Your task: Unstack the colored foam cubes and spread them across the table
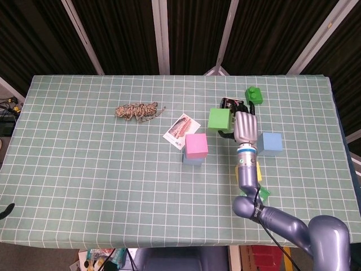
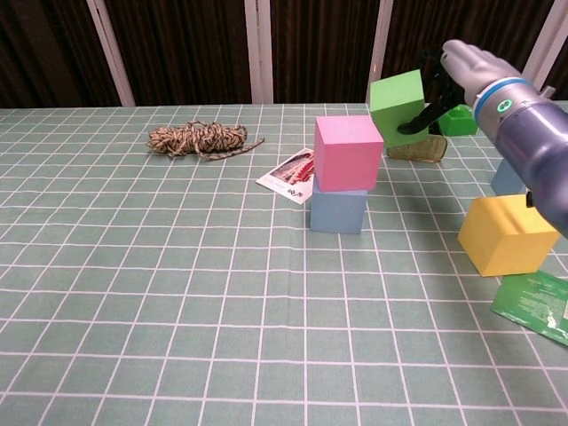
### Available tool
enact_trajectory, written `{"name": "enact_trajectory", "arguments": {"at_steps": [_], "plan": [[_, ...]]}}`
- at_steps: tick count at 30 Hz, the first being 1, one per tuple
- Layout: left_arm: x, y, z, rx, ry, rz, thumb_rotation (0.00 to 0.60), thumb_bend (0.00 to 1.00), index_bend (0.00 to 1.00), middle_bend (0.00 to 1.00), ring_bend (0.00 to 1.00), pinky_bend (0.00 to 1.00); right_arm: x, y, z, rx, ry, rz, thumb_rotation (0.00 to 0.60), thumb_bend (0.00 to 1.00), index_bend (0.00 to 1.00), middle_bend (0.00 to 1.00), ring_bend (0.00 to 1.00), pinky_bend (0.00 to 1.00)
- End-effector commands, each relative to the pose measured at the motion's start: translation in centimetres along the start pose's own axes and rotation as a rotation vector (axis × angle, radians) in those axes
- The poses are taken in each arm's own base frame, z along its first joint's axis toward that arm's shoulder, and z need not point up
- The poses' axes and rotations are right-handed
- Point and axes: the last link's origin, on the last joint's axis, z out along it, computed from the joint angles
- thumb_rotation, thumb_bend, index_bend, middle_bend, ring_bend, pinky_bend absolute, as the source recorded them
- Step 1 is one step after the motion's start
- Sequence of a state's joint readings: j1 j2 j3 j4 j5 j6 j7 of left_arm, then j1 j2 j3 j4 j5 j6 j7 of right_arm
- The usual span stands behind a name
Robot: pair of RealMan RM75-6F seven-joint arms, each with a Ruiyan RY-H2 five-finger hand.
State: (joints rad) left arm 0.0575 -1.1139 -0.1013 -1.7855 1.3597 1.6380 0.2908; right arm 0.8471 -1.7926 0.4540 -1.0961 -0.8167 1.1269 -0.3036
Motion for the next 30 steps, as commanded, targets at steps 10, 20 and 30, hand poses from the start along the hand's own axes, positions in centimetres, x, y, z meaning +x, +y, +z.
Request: {"name": "enact_trajectory", "arguments": {"at_steps": [10,20,30], "plan": [[0.2,-0.2,0.0,0.006,0.004,-0.007,0.600,0.20,0.19,0.00,0.00,0.08,1.4,-0.6,-0.5,0.011,-0.065,0.047,0.600,0.09,0.00,0.00,0.02,0.00],[0.3,-0.2,0.0,0.006,0.002,-0.014,0.600,0.20,0.19,0.00,0.00,0.08,6.3,1.1,-2.7,0.008,-0.159,0.133,0.600,0.09,0.00,0.00,0.02,0.00],[0.4,-0.4,-0.2,0.009,0.006,-0.022,0.600,0.20,0.19,0.00,0.00,0.08,8.2,2.1,-7.0,0.067,-0.412,0.099,0.600,0.09,0.00,0.00,0.02,0.00]]}}
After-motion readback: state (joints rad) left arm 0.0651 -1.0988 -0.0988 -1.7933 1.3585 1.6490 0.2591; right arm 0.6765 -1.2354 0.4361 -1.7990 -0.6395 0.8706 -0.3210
